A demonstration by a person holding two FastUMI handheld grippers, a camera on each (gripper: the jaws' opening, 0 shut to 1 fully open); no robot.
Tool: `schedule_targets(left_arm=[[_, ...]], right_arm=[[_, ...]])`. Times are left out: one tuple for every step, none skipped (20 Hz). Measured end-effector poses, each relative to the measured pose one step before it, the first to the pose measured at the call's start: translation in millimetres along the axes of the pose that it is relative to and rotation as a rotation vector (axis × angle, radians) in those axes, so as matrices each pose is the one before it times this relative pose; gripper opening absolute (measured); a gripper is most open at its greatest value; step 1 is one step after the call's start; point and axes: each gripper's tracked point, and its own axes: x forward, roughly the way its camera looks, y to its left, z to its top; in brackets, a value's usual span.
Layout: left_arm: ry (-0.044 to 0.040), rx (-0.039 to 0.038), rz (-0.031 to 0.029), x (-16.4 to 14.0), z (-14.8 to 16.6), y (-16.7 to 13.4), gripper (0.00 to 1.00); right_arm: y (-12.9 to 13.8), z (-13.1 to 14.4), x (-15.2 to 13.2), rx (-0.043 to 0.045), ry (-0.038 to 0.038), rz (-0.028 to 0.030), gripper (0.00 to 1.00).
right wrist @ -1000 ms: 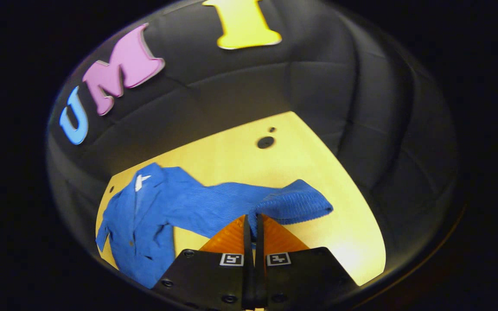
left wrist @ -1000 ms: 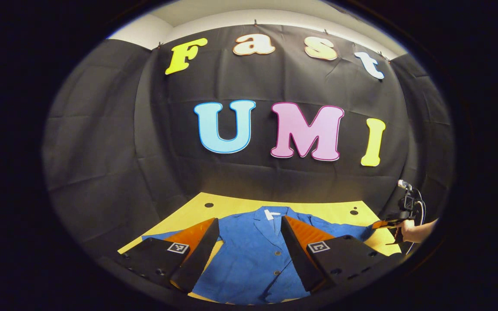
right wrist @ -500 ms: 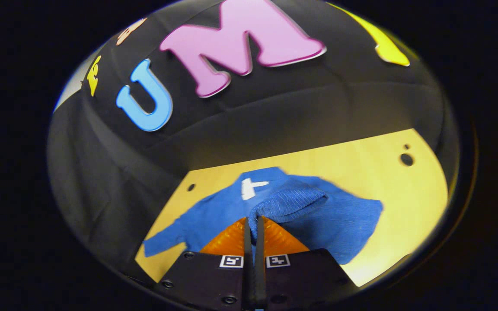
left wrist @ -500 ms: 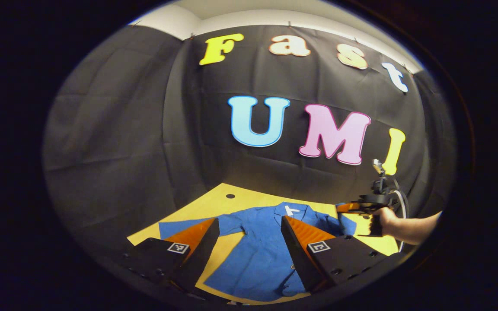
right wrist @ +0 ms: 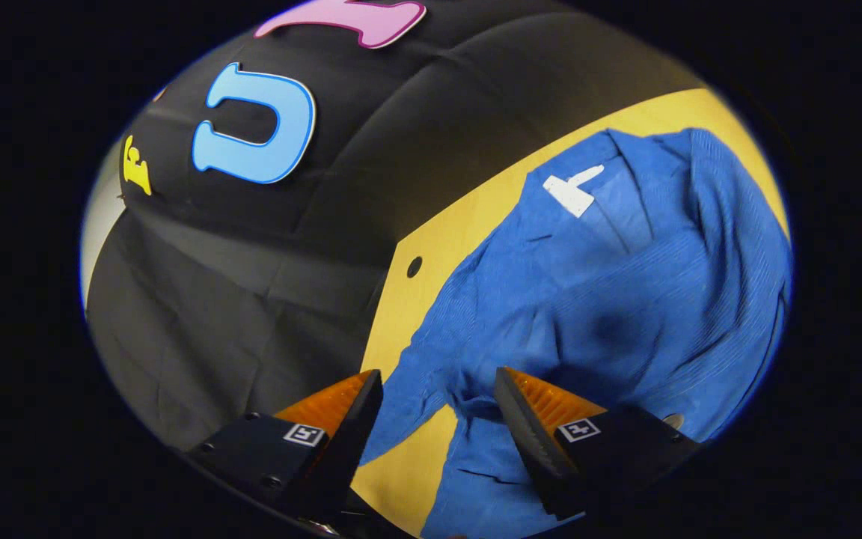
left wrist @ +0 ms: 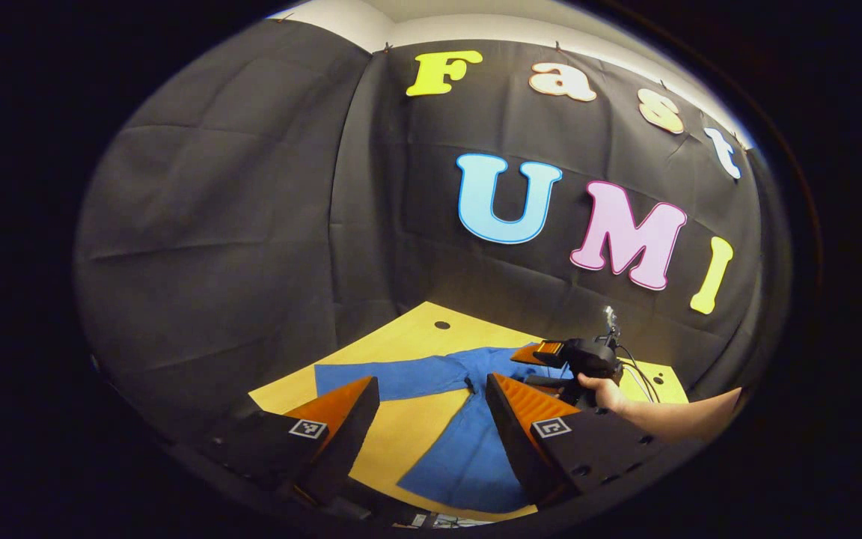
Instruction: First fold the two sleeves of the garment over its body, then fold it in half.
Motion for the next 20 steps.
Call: schedule_targets(left_arm=[[-0.00143,0.00592,-0.00404,5.68,-4.32,6.08,0.82],[-0.00086,0.01014,0.00345,5.97,-2.64,6.57,0.82],[0.00252,0.00696,0.00745,9.69,-3.94,8.22,0.82],[0.00987,0.00275,0.00802,11.05,-5.00,9.17,0.82],[0.00259,0.00164,0.01103,14.11,-4.45,9.18,0.82],[0.00892,0.00012,0.01458,15.21,-4.62,10.38,0.84],[0.01053,0.00104,0.01342,15.94,-7.20,12.07,0.82],[0.01902,0.00034,0.01560,17.78,-5.75,12.59,0.82],[0.03758,0.00116,0.02175,18.19,-8.34,11.84,0.80],[0.05505,0.00065,0.02600,17.41,-8.22,13.75,0.80],[0.07080,-0.00265,0.02588,16.23,-8.20,12.41,0.83],[0.04809,0.00296,0.03150,21.98,-3.96,11.00,0.84],[0.03561,0.00244,0.02871,23.50,-7.52,5.25,0.85],[0.03085,0.00634,0.02794,23.85,-1.99,6.88,0.85],[0.04177,-0.00430,0.02109,18.30,-4.15,9.13,0.85],[0.03809,-0.01402,0.00971,13.28,-2.53,4.64,0.85],[0.03174,-0.01059,0.00932,13.68,-0.36,-0.21,0.85],[0.02582,-0.00527,0.01139,7.18,4.34,1.21,0.85],[0.02291,0.00377,0.01383,3.10,6.09,0.17,0.85],[0.02287,0.00645,0.01380,1.90,6.60,-1.63,0.85]], right_arm=[[-4.22,0.77,-5.92,-0.04646,-0.01553,-0.01949,0.98],[-1.08,-0.32,-8.33,-0.04689,-0.01554,-0.01927,0.98],[1.41,4.14,-13.60,-0.03801,-0.01960,-0.01233,0.98],[-0.70,8.81,-18.22,-0.03734,-0.02527,-0.01587,0.98],[-1.33,12.44,-18.28,-0.02755,-0.03479,-0.01200,0.98],[-3.48,11.54,-23.48,-0.02373,-0.03739,-0.01661,0.98],[-3.08,14.60,-22.50,-0.01055,-0.04389,-0.01803,0.98],[-3.22,12.66,-24.76,-0.00509,-0.03506,-0.00922,0.98],[-5.25,13.00,-24.08,-0.00449,-0.04202,-0.01806,0.97],[-7.32,14.19,-23.19,-0.00481,-0.04906,-0.01913,0.98],[-7.91,14.42,-21.73,-0.00495,-0.04316,-0.02382,0.97],[-8.42,7.92,-24.98,-0.00446,-0.03015,-0.02721,0.97],[-6.91,9.33,-21.22,-0.00331,-0.03119,-0.02005,0.97],[-5.87,7.54,-20.22,-0.00604,-0.02859,-0.02774,0.97],[-6.04,5.97,-20.24,-0.01462,-0.02580,-0.02589,0.97],[-3.10,4.59,-19.15,-0.02519,-0.01929,-0.01560,0.97],[-2.82,2.43,-17.74,-0.03987,-0.01818,-0.01816,0.97],[-1.53,3.82,-13.15,-0.04897,-0.02100,-0.01616,0.97],[-2.64,3.05,-12.85,-0.05088,-0.01357,-0.01972,0.97],[-1.99,1.09,-13.90,-0.04671,-0.01035,-0.01312,0.97]])
